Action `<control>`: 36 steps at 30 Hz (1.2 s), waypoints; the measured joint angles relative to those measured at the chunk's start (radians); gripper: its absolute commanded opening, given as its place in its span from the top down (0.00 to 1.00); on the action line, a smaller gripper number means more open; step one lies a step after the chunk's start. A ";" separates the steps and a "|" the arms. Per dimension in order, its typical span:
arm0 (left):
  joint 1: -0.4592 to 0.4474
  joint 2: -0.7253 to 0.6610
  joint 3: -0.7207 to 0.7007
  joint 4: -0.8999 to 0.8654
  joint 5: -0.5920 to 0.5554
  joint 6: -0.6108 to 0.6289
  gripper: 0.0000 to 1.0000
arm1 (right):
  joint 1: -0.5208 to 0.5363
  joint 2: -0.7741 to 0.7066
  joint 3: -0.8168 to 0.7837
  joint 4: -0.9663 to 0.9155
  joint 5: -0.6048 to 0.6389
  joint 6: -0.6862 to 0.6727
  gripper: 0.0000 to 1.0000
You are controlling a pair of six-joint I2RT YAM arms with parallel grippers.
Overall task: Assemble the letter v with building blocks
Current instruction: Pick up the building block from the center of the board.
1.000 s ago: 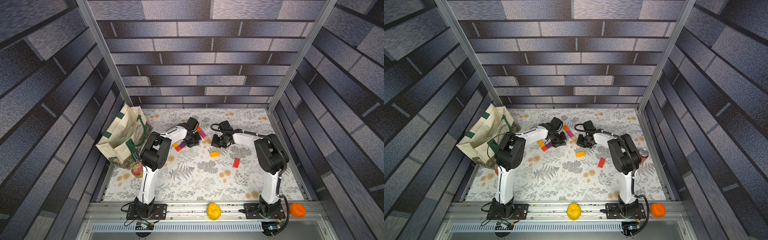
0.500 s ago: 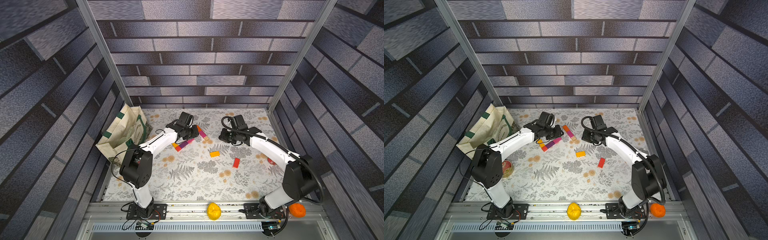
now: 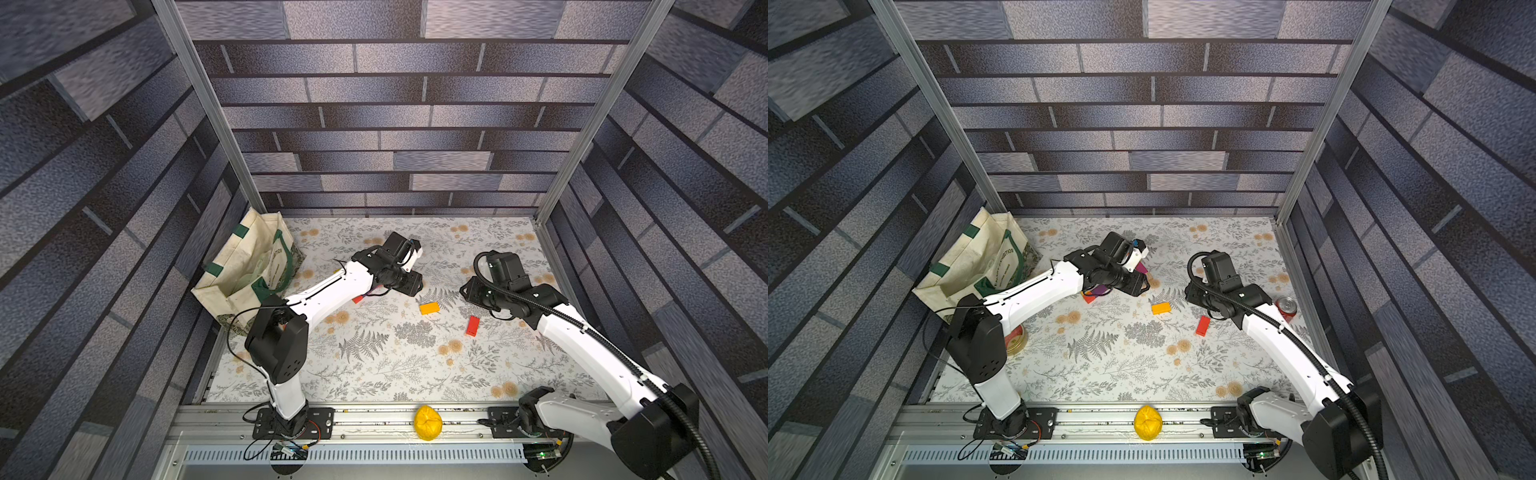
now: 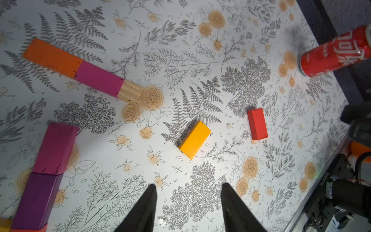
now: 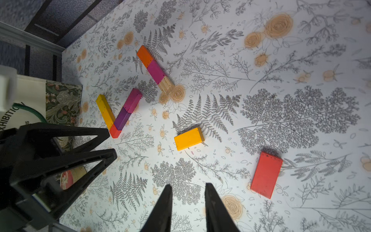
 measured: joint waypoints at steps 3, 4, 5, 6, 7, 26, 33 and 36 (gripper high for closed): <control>-0.030 0.076 0.043 -0.057 0.010 0.060 0.40 | 0.000 -0.049 -0.051 -0.015 0.016 0.019 0.59; -0.042 0.103 0.061 -0.079 0.011 0.082 0.40 | 0.000 -0.066 -0.066 -0.021 0.020 0.025 0.55; -0.051 0.131 0.081 -0.101 0.011 0.103 0.40 | 0.000 -0.085 -0.080 -0.024 0.024 0.029 0.50; -0.060 0.156 0.100 -0.120 0.010 0.117 0.40 | 0.000 -0.098 -0.089 -0.028 0.027 0.033 0.45; -0.067 0.183 0.122 -0.137 0.008 0.133 0.40 | 0.000 -0.112 -0.098 -0.032 0.032 0.037 0.41; -0.145 0.513 0.485 -0.349 -0.148 0.291 0.37 | 0.000 -0.126 -0.111 -0.046 0.059 0.034 0.26; -0.150 0.574 0.543 -0.400 -0.177 0.316 0.45 | 0.000 -0.126 -0.125 -0.046 0.067 0.031 0.24; -0.150 0.583 0.562 -0.405 -0.182 0.317 0.48 | 0.000 -0.126 -0.132 -0.046 0.071 0.031 0.24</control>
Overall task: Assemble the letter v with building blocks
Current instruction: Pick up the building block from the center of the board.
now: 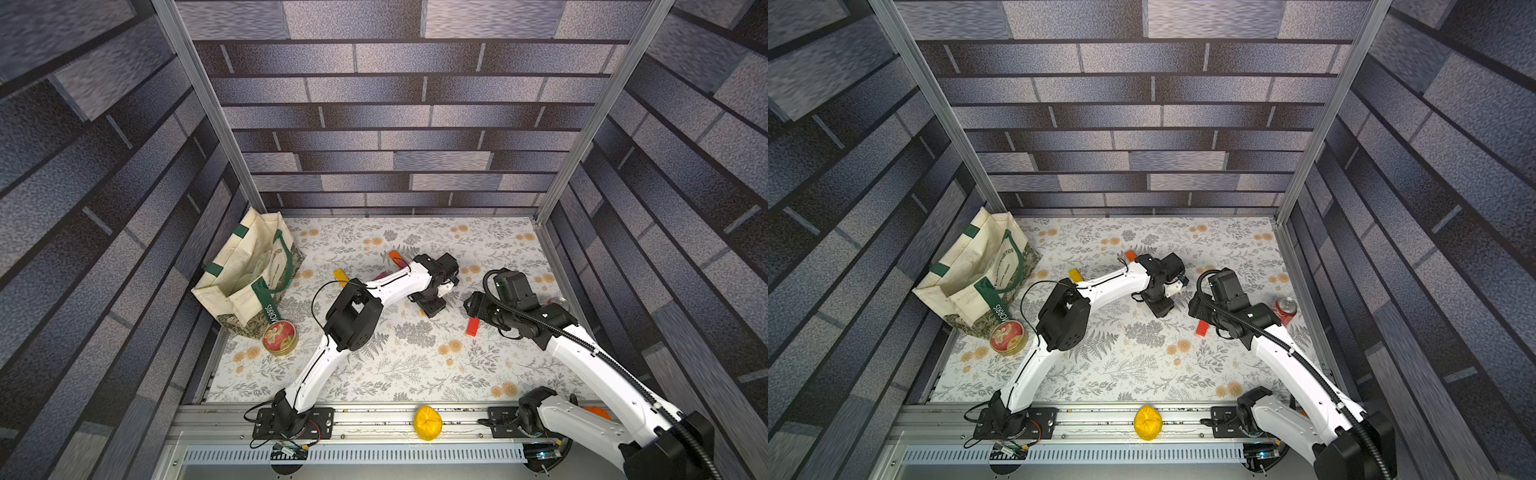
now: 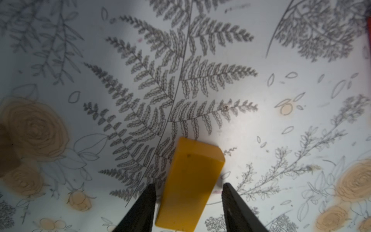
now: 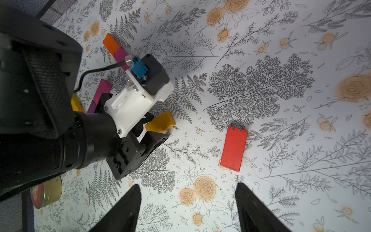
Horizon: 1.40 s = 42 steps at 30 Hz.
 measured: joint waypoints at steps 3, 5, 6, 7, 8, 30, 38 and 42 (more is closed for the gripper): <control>0.000 0.001 0.000 -0.005 -0.005 0.000 0.52 | 0.000 0.000 -0.002 0.000 0.001 0.000 0.23; 0.000 0.003 0.004 -0.008 -0.011 0.000 0.54 | 0.000 0.000 -0.002 0.000 0.001 0.000 0.24; 0.000 0.006 0.009 -0.011 -0.015 0.002 0.56 | 0.000 0.000 -0.002 0.000 0.003 0.000 0.23; 0.000 0.008 0.012 -0.011 -0.018 0.002 0.56 | 0.000 0.000 -0.002 0.000 0.004 0.000 0.23; 0.000 0.010 0.016 -0.011 -0.018 0.002 0.58 | 0.000 0.000 -0.002 0.000 0.004 0.000 0.23; 0.021 0.137 0.444 -0.122 0.001 0.003 0.80 | 0.000 -0.021 -0.034 0.029 0.003 0.016 0.21; 0.086 0.288 0.761 -0.201 -0.065 0.066 0.78 | 0.000 -0.048 -0.109 0.097 -0.032 0.063 0.21; 0.119 0.315 0.761 -0.206 -0.092 0.085 0.78 | 0.000 -0.016 -0.124 0.123 -0.062 0.082 0.21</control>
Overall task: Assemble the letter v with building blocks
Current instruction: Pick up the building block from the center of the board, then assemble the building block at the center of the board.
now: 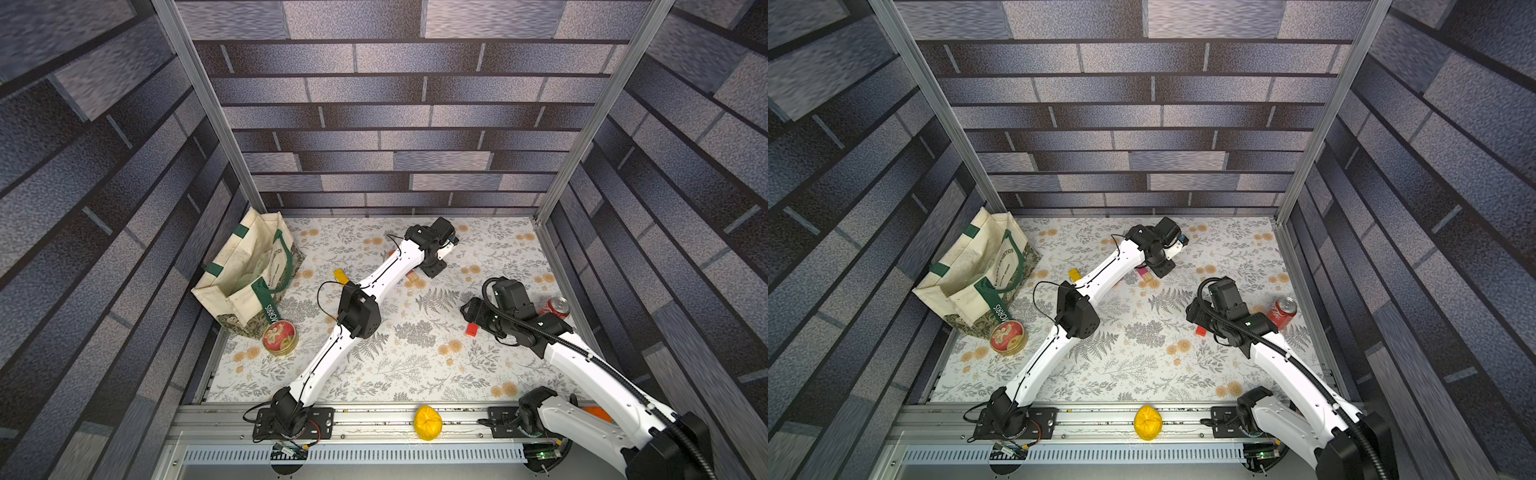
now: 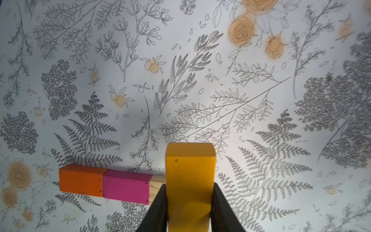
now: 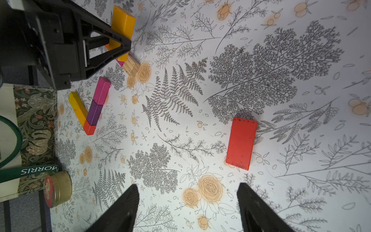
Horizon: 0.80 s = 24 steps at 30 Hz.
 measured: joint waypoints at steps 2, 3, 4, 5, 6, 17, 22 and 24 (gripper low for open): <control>0.014 0.014 0.000 0.004 -0.006 0.006 0.78 | 0.000 0.011 0.000 0.010 -0.010 0.005 0.21; 0.020 0.021 0.000 0.007 -0.008 0.008 0.78 | 0.000 0.016 0.000 0.017 -0.015 0.007 0.21; 0.026 0.027 0.000 0.012 -0.009 0.008 0.78 | 0.000 0.021 0.000 0.023 -0.020 0.009 0.21; 0.029 0.031 0.000 0.018 -0.011 0.011 0.78 | 0.000 0.024 0.000 0.027 -0.022 0.009 0.21; 0.032 0.035 0.000 0.023 -0.011 0.012 0.78 | 0.000 0.029 0.000 0.031 -0.023 0.009 0.21; 0.024 0.081 0.000 0.106 -0.039 0.035 0.77 | 0.000 0.074 0.000 0.058 -0.048 0.016 0.21; 0.024 0.095 -0.001 0.109 -0.056 0.048 0.76 | 0.000 0.085 -0.002 0.074 -0.057 0.018 0.21; 0.024 0.095 -0.001 0.110 -0.056 0.048 0.75 | 0.000 0.092 -0.003 0.080 -0.062 0.021 0.21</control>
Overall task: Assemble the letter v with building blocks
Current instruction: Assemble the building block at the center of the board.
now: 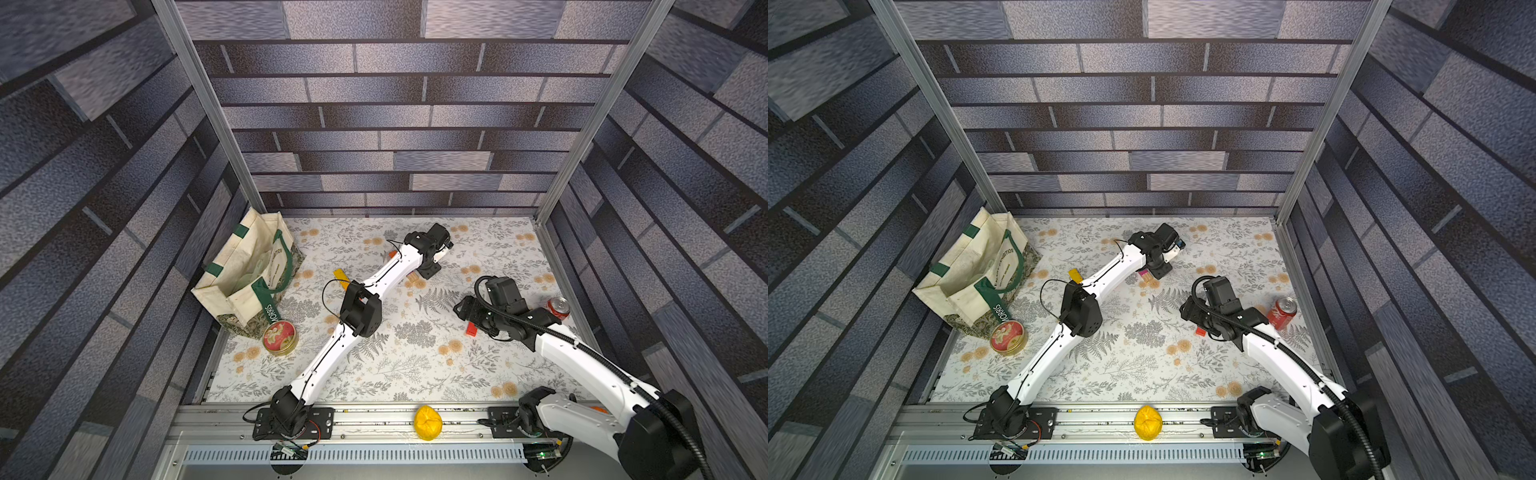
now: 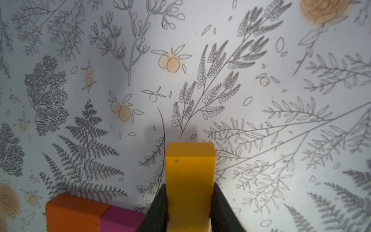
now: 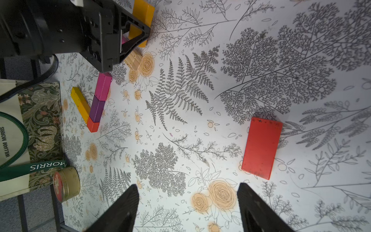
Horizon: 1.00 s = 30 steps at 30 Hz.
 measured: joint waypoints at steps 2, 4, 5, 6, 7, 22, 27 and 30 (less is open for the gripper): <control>0.000 0.000 0.000 0.000 0.000 0.000 0.74 | 0.000 0.006 -0.003 0.008 -0.006 0.003 0.21; 0.000 0.001 0.000 -0.001 -0.002 0.001 0.73 | 0.000 0.010 -0.003 0.010 -0.009 0.003 0.21; 0.000 0.001 0.000 -0.001 -0.003 0.002 0.73 | 0.000 0.012 -0.003 0.012 -0.011 0.003 0.21; 0.000 0.001 0.000 -0.001 -0.005 0.003 0.72 | 0.000 0.014 -0.003 0.015 -0.012 0.003 0.21; 0.000 0.001 0.000 -0.001 -0.008 0.004 0.72 | 0.000 0.016 -0.003 0.017 -0.013 0.003 0.21; -0.002 0.014 0.000 -0.004 -0.026 0.020 0.63 | 0.000 0.021 -0.005 0.030 -0.021 0.006 0.20; -0.002 0.017 0.000 -0.004 -0.026 0.023 0.57 | 0.000 0.021 -0.005 0.030 -0.021 0.006 0.21; -0.004 0.017 0.000 -0.001 -0.033 0.026 0.52 | 0.000 0.021 -0.007 0.031 -0.020 0.007 0.20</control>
